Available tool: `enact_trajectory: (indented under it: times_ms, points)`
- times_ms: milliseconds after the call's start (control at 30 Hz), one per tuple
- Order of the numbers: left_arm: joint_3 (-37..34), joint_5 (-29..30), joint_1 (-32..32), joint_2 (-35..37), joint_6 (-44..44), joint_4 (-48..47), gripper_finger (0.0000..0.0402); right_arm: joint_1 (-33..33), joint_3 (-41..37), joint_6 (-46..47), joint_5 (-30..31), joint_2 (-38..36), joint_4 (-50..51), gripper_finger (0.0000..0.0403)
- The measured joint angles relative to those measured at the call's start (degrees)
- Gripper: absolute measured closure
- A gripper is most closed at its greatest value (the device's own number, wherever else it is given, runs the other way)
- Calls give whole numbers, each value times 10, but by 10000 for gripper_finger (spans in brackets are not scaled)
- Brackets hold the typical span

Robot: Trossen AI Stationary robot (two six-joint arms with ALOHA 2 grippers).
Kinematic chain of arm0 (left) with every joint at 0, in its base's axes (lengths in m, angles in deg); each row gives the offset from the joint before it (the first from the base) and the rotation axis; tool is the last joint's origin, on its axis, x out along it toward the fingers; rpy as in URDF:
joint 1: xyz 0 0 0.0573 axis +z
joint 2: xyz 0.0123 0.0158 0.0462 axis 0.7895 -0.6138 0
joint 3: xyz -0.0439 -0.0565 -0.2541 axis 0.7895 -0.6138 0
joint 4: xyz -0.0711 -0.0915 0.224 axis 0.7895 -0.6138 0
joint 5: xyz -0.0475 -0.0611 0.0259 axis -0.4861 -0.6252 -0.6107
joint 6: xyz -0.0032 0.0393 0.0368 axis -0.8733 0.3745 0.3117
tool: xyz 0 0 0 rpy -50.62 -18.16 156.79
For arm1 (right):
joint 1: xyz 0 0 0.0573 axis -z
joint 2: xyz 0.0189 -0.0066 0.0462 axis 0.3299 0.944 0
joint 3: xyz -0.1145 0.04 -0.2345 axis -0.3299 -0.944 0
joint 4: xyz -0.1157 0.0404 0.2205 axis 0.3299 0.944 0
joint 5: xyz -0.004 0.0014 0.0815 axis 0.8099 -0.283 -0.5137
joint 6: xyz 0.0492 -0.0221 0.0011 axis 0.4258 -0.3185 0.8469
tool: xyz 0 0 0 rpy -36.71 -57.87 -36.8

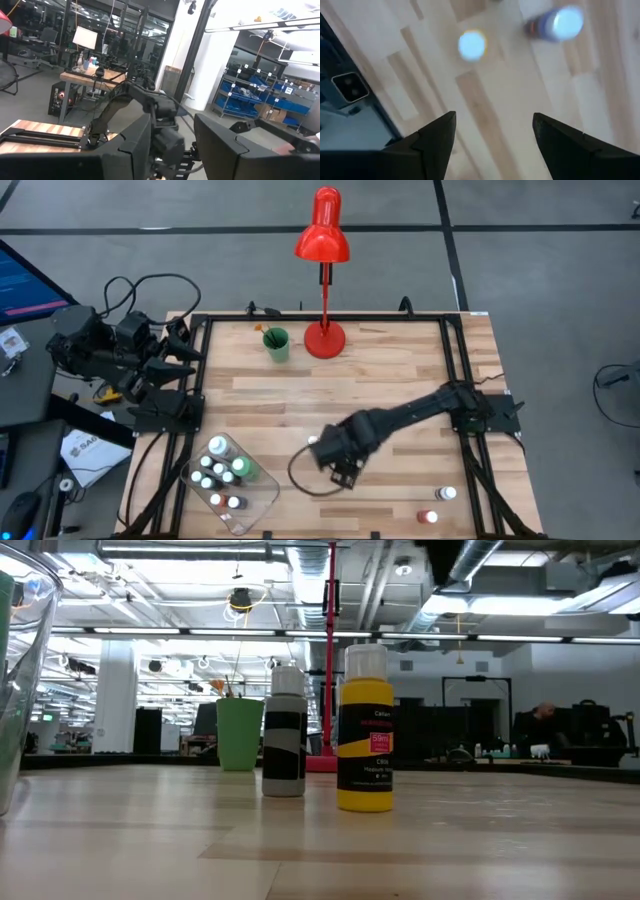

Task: Pick & Place Paint Supplies
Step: Move the white coloring bottle to the center of the table

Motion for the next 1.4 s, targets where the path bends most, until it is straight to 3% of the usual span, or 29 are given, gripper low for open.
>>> enact_trajectory:
  times_ms: [200, 367, 567, 767, 1033, 1400]
  points:
    - [0, 0, 0, -1, 0, 0, 261, -84, -116, 160, -4, -80, 0, 143]
    - [0, 0, 0, -1, 0, 0, 261, -168, -257, 341, -54, -169, -1, 143]
    - [0, 1, 0, -1, 0, 0, 261, -252, -394, 537, -104, -273, -54, 143]
    - [0, 7, 0, -1, -1, 0, 261, -323, -499, 682, -109, -333, -145, 143]
    - [0, 22, 0, -1, -1, 0, 261, -371, -600, 763, -110, -344, -250, 143]
    - [0, 40, 0, -1, -1, 0, 261, -357, -648, 724, -90, -339, -309, 143]
